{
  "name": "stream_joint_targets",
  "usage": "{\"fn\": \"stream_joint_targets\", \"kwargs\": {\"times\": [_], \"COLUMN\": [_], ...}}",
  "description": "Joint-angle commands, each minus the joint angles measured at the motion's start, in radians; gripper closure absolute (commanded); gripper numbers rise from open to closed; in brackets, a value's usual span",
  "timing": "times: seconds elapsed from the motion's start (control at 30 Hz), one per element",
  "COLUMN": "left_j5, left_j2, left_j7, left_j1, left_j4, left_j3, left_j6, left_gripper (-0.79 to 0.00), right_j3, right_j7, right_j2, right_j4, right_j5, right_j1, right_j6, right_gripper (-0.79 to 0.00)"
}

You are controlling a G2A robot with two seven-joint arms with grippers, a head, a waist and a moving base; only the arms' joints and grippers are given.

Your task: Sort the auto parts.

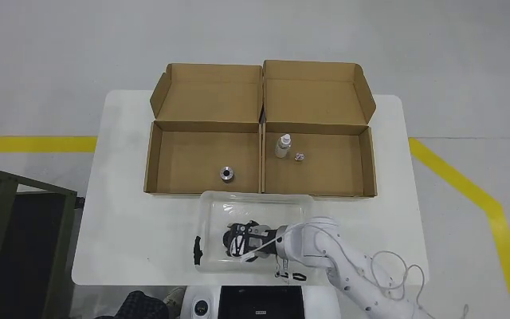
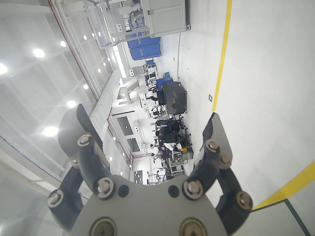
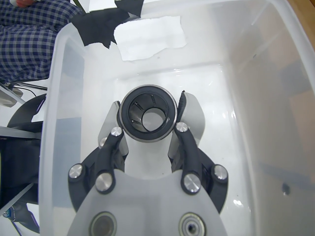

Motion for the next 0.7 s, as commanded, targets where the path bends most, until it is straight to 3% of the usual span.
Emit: {"fn": "stream_joint_targets", "kwargs": {"times": [0.0, 0.07, 0.1, 0.67], "left_j5": [0.000, 0.000, 0.000, 0.000], "left_j2": [0.000, 0.000, 0.000, 0.000], "left_j7": [0.000, 0.000, 0.000, 0.000], "left_j1": [0.000, 0.000, 0.000, 0.000], "left_j4": [0.000, 0.000, 0.000, 0.000], "left_j3": [0.000, 0.000, 0.000, 0.000], "left_j6": [0.000, 0.000, 0.000, 0.000], "left_gripper": [-0.785, -0.785, -0.785, -0.785], "right_j3": [0.003, 0.009, 0.012, 0.120], "right_j7": [-0.006, -0.012, -0.017, -0.079], "right_j2": [0.000, 0.001, 0.001, 0.023], "right_j4": [0.006, 0.011, 0.014, -0.001], "right_j5": [0.014, 0.029, 0.041, 0.334], "right_j1": [0.002, 0.004, 0.004, -0.031], "right_j6": [-0.002, -0.002, -0.002, -0.042], "right_gripper": [-0.117, -0.009, 0.000, 0.000]}}
